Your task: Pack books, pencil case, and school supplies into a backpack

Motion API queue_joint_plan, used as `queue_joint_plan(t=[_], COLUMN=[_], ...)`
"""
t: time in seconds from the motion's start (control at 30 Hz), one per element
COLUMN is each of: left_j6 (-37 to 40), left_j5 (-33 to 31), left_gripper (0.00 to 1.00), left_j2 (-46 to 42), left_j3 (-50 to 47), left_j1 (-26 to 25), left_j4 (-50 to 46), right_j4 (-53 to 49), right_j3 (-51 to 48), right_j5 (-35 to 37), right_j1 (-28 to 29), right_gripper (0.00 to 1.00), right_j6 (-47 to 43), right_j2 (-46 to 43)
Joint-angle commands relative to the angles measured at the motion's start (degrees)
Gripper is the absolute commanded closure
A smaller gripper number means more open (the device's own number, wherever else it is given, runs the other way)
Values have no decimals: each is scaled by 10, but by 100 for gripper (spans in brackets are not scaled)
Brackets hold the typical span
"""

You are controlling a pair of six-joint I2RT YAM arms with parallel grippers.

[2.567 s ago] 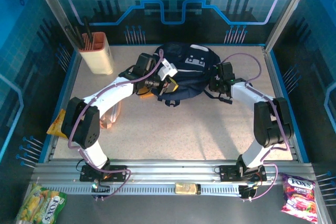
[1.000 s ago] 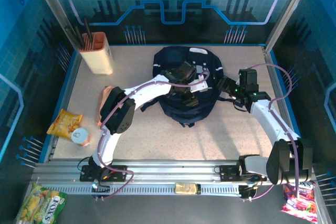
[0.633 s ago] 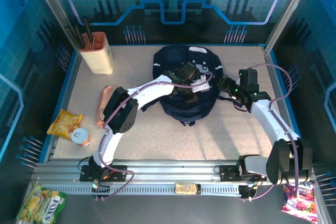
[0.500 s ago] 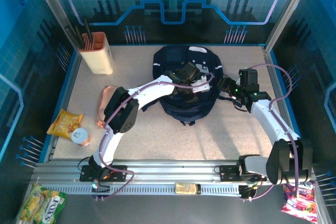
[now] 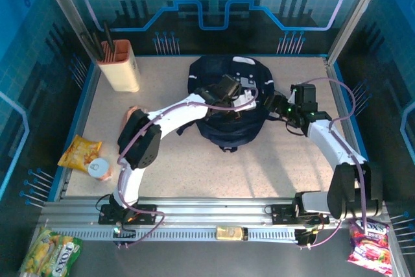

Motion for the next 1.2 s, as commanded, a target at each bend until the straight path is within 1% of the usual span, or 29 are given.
queue_joint_plan(t=[0.0,0.1,0.2,0.27,0.33,0.47,0.67,0.73,0.83,0.9,1.07,1.17], left_j6=[-37,-62,-81,-83,-79,-61,-57,-58,-63,-67,-73,-72], left_j5=[61,112,153,171,178,186,178,177,172,172,179,177], left_gripper=[100,100,100,100,100,100,100,100,100,100,100,100], left_j2=[-90,-137,-173,-188,-193,-194,-186,-185,-180,-176,-171,-170], left_j3=[-42,-105,-165,-187,-199,-211,-228,-232,-233,-233,-232,-230], left_j1=[8,24,41,49,51,53,54,54,57,60,67,69], left_j4=[72,121,165,171,164,132,109,111,116,119,127,126], right_j4=[65,84,92,81,66,24,-18,-26,-25,-27,-37,-58], right_j3=[42,80,119,154,187,248,294,297,288,276,251,253], right_j5=[-90,-129,-142,-146,-162,-168,-194,-208,-251,-274,-301,-310], right_j1=[-10,-10,-9,-10,-11,-14,-19,-19,-19,-19,-20,-21], right_gripper=[27,34,39,43,45,47,49,49,51,55,63,67], right_j6=[-1,-7,-22,-38,-57,-89,-110,-113,-119,-127,-151,-167], right_j2=[46,106,166,206,242,310,378,388,391,387,367,362])
